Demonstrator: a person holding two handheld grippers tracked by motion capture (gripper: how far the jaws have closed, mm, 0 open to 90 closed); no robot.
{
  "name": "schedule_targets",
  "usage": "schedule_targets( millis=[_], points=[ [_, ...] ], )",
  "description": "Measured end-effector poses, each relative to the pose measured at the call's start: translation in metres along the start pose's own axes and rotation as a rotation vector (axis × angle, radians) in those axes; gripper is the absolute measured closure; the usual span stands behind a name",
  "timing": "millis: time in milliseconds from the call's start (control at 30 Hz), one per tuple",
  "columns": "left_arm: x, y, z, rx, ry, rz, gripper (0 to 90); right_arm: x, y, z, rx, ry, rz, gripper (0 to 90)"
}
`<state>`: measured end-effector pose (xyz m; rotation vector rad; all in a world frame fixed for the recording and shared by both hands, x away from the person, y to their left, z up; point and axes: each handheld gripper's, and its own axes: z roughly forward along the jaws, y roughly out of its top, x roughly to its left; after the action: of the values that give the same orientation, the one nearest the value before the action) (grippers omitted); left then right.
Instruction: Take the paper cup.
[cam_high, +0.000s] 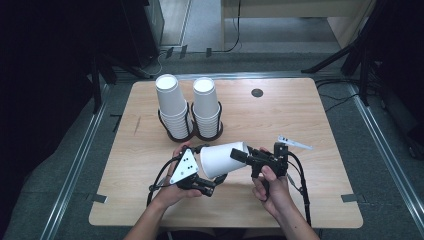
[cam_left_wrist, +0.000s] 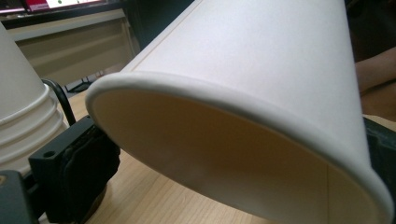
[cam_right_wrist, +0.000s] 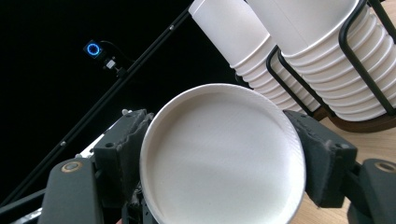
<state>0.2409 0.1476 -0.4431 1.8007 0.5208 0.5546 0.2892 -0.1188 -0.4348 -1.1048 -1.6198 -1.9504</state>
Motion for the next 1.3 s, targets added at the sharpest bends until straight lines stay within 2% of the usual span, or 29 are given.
schedule_targets(
  millis=[233,433,733,933,1100,1300],
  points=[
    [-0.002,-0.002,0.0,0.008,-0.011,0.017,4.8,-0.004,0.005,-0.004,0.0,0.002,0.022,25.1],
    [-0.002,-0.002,0.0,0.007,-0.023,0.026,6.6,-0.006,0.007,-0.006,0.003,0.009,0.019,24.8],
    [0.002,-0.003,-0.002,0.004,-0.029,0.004,8.0,-0.007,0.01,-0.01,-0.011,-0.019,-0.032,20.5],
    [0.005,-0.002,-0.005,0.014,-0.032,0.005,8.2,-0.006,0.014,-0.016,-0.031,-0.041,-0.059,16.7],
    [0.01,-0.003,-0.007,0.035,-0.039,-0.004,8.3,-0.003,0.018,-0.021,-0.051,-0.062,-0.104,16.3],
    [0.014,-0.002,-0.011,0.039,-0.04,-0.011,8.5,-0.002,0.021,-0.025,-0.059,-0.087,-0.135,16.3]
  ],
)
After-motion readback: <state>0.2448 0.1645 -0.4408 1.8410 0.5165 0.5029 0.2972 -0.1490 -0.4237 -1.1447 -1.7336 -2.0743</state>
